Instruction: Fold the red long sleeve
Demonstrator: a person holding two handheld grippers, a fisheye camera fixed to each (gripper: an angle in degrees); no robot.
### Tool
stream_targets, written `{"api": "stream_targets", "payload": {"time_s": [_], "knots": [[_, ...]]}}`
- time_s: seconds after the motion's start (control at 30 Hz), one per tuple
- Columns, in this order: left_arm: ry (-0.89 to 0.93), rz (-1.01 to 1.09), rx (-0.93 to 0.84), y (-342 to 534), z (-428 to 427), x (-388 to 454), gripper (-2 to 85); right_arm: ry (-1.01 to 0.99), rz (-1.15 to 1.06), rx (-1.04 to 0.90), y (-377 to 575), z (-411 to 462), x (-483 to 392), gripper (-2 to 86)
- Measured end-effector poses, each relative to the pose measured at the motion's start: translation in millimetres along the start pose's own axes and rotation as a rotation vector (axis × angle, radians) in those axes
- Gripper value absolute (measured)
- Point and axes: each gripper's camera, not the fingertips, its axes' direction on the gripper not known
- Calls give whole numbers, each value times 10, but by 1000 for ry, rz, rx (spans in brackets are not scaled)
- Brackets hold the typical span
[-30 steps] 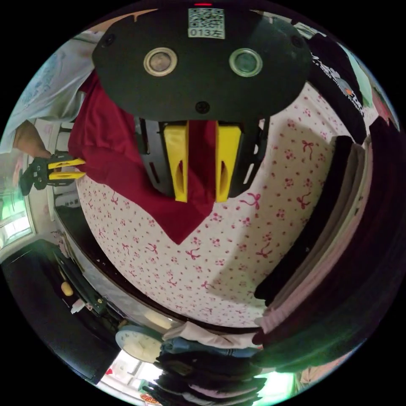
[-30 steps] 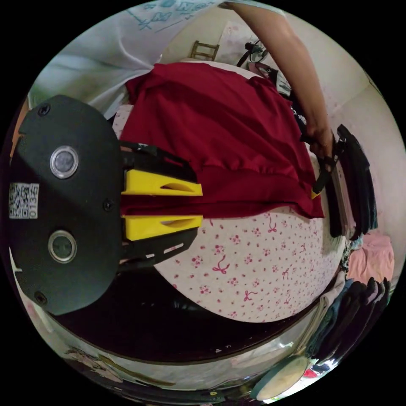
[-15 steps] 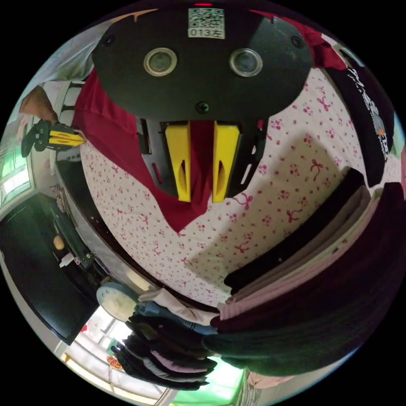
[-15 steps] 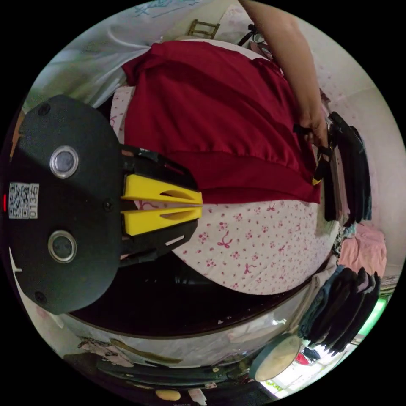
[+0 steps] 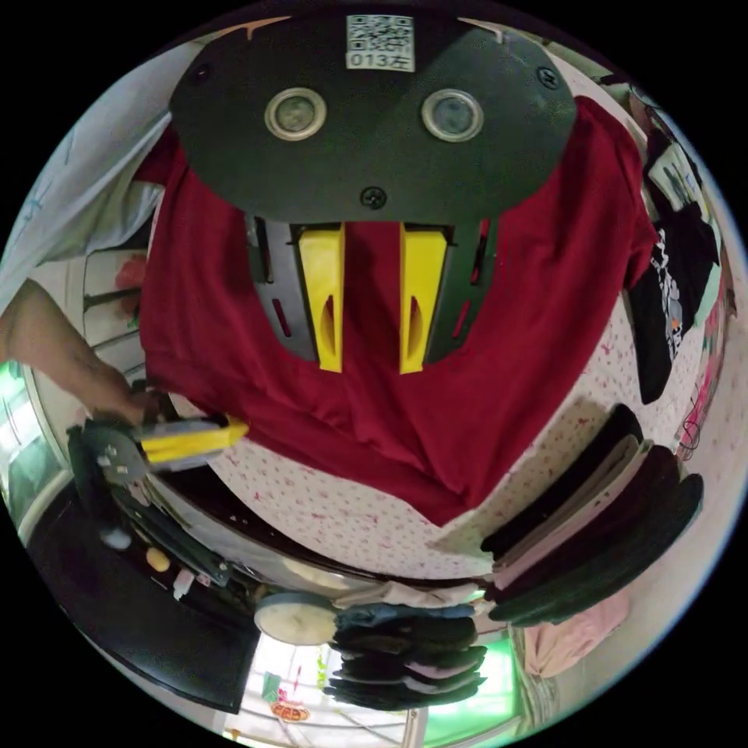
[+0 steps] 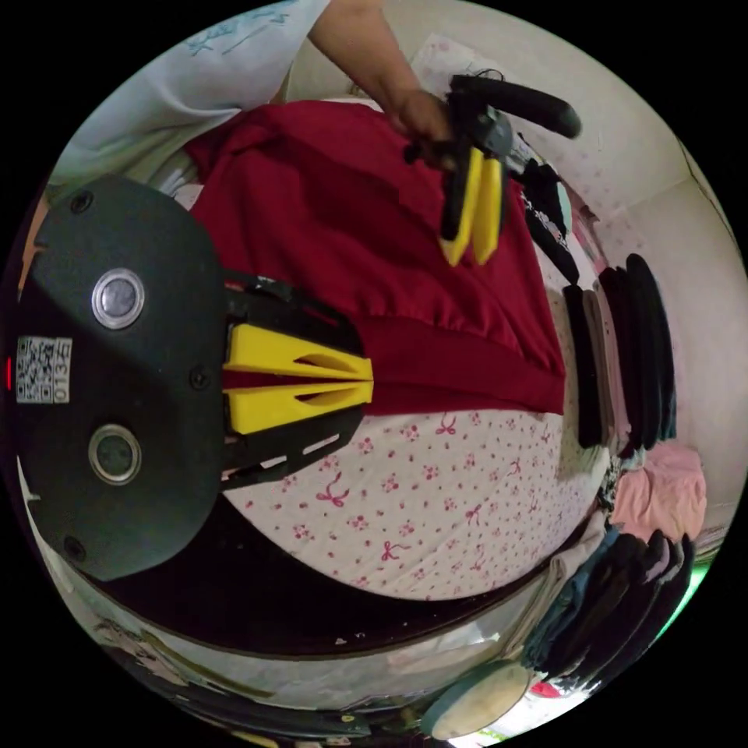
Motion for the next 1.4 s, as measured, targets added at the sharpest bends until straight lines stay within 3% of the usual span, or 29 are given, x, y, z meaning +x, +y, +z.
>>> {"api": "stream_targets", "payload": {"time_s": [0.13,0.27,0.6,0.93,1.07,1.17,1.23,1.4], "knots": [[-14,-14,-29,370,82,406,112,127,73,47,167,-180,195,18],[-11,-78,-10,504,94,556,116,-66,73,101,227,-233,241,68],[25,-85,-78,707,356,887,124,53,-46,-58,270,113,-157,22],[-2,3,14,985,236,1334,127,69,14,51,542,-45,-86,69],[-21,86,26,1118,248,1678,130,15,26,-14,597,121,-105,62],[27,155,-58,1187,453,1884,103,38,11,-17,630,134,-144,38],[108,181,-117,1224,606,1948,37,31,6,-19,643,112,-150,30],[68,228,-64,1289,499,2048,11,120,-2,39,760,-87,-167,22]]}}
